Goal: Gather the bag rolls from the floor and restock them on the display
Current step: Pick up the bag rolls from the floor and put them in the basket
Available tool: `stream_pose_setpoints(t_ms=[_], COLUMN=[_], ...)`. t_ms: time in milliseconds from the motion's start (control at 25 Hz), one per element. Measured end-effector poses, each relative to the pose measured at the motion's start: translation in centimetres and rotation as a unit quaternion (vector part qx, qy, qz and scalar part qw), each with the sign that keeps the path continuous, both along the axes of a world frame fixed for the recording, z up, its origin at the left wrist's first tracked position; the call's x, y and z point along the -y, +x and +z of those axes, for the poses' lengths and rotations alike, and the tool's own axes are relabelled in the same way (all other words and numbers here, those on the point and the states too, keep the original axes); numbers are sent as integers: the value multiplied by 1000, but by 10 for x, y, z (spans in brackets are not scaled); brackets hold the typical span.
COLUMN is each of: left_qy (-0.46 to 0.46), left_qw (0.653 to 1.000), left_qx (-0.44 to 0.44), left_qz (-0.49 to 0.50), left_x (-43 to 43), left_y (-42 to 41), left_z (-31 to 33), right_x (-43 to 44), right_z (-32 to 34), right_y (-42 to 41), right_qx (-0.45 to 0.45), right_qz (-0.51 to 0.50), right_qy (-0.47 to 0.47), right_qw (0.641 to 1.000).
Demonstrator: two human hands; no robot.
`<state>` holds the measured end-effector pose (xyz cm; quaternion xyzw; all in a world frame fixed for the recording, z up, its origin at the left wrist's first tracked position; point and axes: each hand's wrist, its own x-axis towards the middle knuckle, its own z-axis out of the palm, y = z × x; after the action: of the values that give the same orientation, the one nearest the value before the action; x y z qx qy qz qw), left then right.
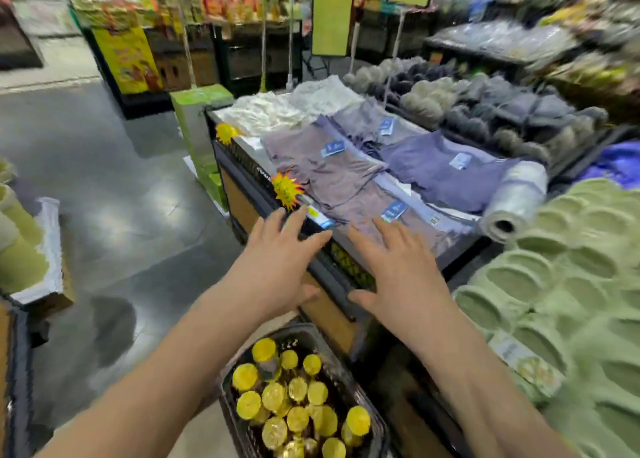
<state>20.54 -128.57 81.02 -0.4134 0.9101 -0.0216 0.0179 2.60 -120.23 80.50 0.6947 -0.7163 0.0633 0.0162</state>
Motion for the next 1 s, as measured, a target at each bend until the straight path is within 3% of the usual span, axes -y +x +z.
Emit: stream_pose_setpoints(t_ms=[240, 480, 720, 1000], left_qy=[-5, 40, 51, 30], left_qw=[983, 928, 833, 656], left_qx=[-13, -38, -19, -5], left_qz=[-180, -367, -551, -754], left_x=[-22, -111, -279, -549], left_y=[-59, -109, -143, -123], left_z=[25, 0, 7, 27], right_x=[-84, -214, -392, -626], right_z=[22, 13, 26, 38], right_y=[-15, 13, 60, 167], right_qx=[8, -14, -5, 20], right_qz=[-185, -388, -583, -774], right_qy=[-30, 30, 78, 35], right_qw=[982, 921, 808, 632])
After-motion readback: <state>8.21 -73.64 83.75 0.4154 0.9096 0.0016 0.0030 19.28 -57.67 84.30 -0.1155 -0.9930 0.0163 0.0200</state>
